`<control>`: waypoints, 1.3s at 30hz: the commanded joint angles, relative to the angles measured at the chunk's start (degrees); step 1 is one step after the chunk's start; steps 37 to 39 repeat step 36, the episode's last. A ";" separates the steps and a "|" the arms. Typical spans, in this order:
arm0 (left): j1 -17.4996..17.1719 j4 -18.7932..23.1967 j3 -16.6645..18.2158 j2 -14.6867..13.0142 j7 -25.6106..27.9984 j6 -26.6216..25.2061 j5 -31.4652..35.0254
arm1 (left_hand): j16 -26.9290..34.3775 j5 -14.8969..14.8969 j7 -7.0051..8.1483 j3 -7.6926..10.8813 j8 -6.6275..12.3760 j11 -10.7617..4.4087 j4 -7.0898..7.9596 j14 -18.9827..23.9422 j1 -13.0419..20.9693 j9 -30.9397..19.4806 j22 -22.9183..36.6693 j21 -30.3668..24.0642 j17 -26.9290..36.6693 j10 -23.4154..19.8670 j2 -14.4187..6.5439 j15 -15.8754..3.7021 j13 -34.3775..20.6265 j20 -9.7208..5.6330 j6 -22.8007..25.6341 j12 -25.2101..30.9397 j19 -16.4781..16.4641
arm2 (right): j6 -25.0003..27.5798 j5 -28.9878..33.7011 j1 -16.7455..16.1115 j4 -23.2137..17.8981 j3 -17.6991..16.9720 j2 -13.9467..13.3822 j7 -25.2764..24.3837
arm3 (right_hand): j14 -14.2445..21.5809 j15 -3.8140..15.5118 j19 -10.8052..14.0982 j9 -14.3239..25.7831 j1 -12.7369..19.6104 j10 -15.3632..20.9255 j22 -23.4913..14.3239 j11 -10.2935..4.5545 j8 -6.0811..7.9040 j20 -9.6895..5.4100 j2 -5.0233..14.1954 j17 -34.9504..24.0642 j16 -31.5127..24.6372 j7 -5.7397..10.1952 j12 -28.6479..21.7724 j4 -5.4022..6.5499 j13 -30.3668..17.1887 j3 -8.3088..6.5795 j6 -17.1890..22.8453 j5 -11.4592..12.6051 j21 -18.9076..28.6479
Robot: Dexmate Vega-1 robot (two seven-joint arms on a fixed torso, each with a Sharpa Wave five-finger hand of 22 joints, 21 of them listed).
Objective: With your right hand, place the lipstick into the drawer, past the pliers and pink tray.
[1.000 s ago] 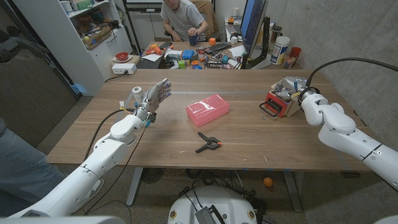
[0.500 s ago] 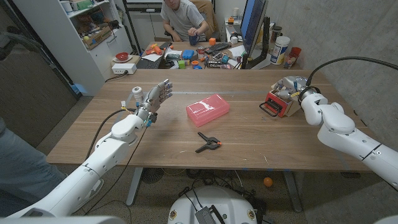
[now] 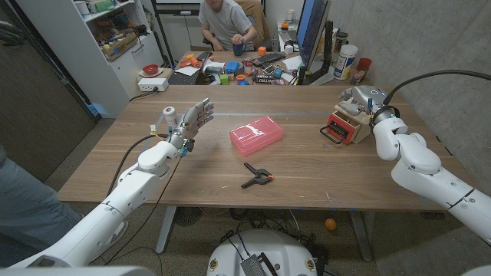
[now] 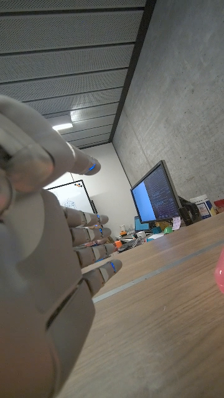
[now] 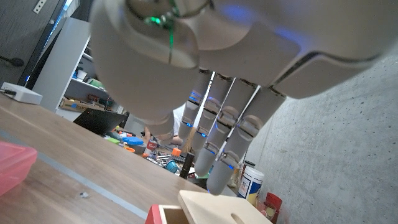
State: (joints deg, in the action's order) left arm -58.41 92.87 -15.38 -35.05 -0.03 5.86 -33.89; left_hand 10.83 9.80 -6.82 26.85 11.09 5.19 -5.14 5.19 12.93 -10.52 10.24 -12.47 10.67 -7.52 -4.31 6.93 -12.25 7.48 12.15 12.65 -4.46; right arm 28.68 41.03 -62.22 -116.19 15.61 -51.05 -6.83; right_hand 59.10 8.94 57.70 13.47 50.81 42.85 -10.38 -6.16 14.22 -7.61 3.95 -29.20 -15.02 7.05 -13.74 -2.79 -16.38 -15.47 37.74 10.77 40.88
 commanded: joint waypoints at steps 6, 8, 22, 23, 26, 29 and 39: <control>-3.17 -1.85 2.34 2.75 0.69 12.23 1.00 | 0.67 0.22 -0.96 0.15 1.10 -0.01 -0.71 1.61 -0.50 -0.19 0.27 0.23 0.03 -3.76 -0.15 -0.48 -0.10 0.39 3.39 1.53 -0.70 | -27.01 -25.17 -4.61 4.25 -6.04 13.65 -19.13 | -2.04 -2.17 -0.39 0.01 -2.60 -0.50 0.38 5.43 -1.11 0.60 0.15 1.14 2.09 -3.19 0.18 1.04 -0.06 0.04 -1.57 -0.45 -0.71; -3.70 -0.96 2.79 2.39 1.03 13.45 1.37 | 0.65 0.22 -0.96 0.16 1.04 -0.06 -0.74 1.61 -0.50 -0.19 0.27 0.22 0.03 -3.66 -0.14 -0.50 -0.10 0.28 3.33 1.48 -0.75 | -30.54 -27.46 -3.73 5.95 -5.18 14.89 -19.99 | -2.75 -2.55 -0.64 -0.01 -2.89 -0.65 0.43 6.25 -1.27 0.78 0.30 1.48 2.53 -3.88 0.31 1.13 0.03 -0.04 -1.82 -0.47 -0.95; -6.56 2.76 5.38 -2.28 -0.57 16.91 0.54 | 0.02 0.16 -1.27 0.07 0.11 0.03 -1.11 0.22 -0.63 -0.14 0.26 0.69 0.01 -1.96 0.13 -0.35 -0.08 0.13 1.78 0.64 0.11 | -40.88 -33.86 -0.91 10.62 -0.26 19.51 -22.05 | -9.30 -6.08 -4.57 -0.26 -6.51 -2.34 0.70 9.66 -2.03 3.41 0.47 3.30 4.25 -6.55 1.53 2.36 0.69 0.54 -3.00 -0.67 -4.03; -6.76 2.76 5.56 -2.57 -1.07 17.00 -0.05 | 0.02 0.15 -1.24 0.07 0.07 0.08 -1.13 0.20 -0.64 -0.13 0.26 0.73 0.01 -1.92 0.14 -0.22 -0.08 0.09 1.69 0.62 0.19 | -40.94 -33.38 -1.11 10.46 -0.06 19.84 -22.79 | -9.28 -6.06 -4.63 -0.27 -6.62 -2.28 0.70 9.67 -1.98 3.53 0.49 3.33 4.20 -6.61 1.52 2.41 0.70 0.56 -2.88 -0.67 -4.10; -7.37 2.93 6.07 -3.42 -1.49 17.21 -0.56 | -0.05 0.15 -1.25 0.04 0.04 0.06 -1.15 -0.02 -0.68 -0.13 0.26 0.83 0.02 -1.85 0.18 -0.21 -0.08 0.00 1.63 0.58 0.43 | -41.32 -33.00 -1.61 10.00 0.34 20.54 -23.97 | -9.06 -6.00 -4.60 -0.29 -7.09 -1.79 0.70 9.52 -1.73 3.76 0.60 3.49 3.97 -6.73 1.35 2.63 0.76 0.62 -2.18 -0.65 -4.26; -8.29 3.18 6.75 -3.96 -2.04 18.08 -1.34 | -0.06 0.14 -1.21 0.01 -0.01 0.08 -1.17 -0.09 -0.73 -0.13 0.26 0.86 0.02 -1.75 0.22 -0.14 -0.07 0.00 1.52 0.53 0.52 | -40.46 -32.29 -2.05 9.14 0.99 21.21 -24.76 | -8.95 -5.88 -4.53 -0.30 -7.25 -1.60 0.69 9.58 -1.70 3.79 0.69 3.57 3.87 -6.76 1.29 2.70 0.78 0.61 -2.06 -0.62 -4.32; -10.12 3.85 7.98 -5.57 -3.03 19.28 -2.20 | -0.05 0.14 -1.11 -0.03 0.02 0.08 -1.20 -0.15 -0.81 -0.12 0.27 0.98 0.03 -1.67 0.28 -0.18 -0.07 -0.04 1.62 0.49 0.86 | -39.79 -31.42 -1.68 9.02 2.50 21.96 -24.89 | -8.75 -5.84 -4.46 -0.33 -7.65 -1.60 0.69 9.51 -1.68 3.84 0.84 3.73 3.69 -6.85 1.33 2.89 0.84 0.62 -1.91 -0.58 -4.47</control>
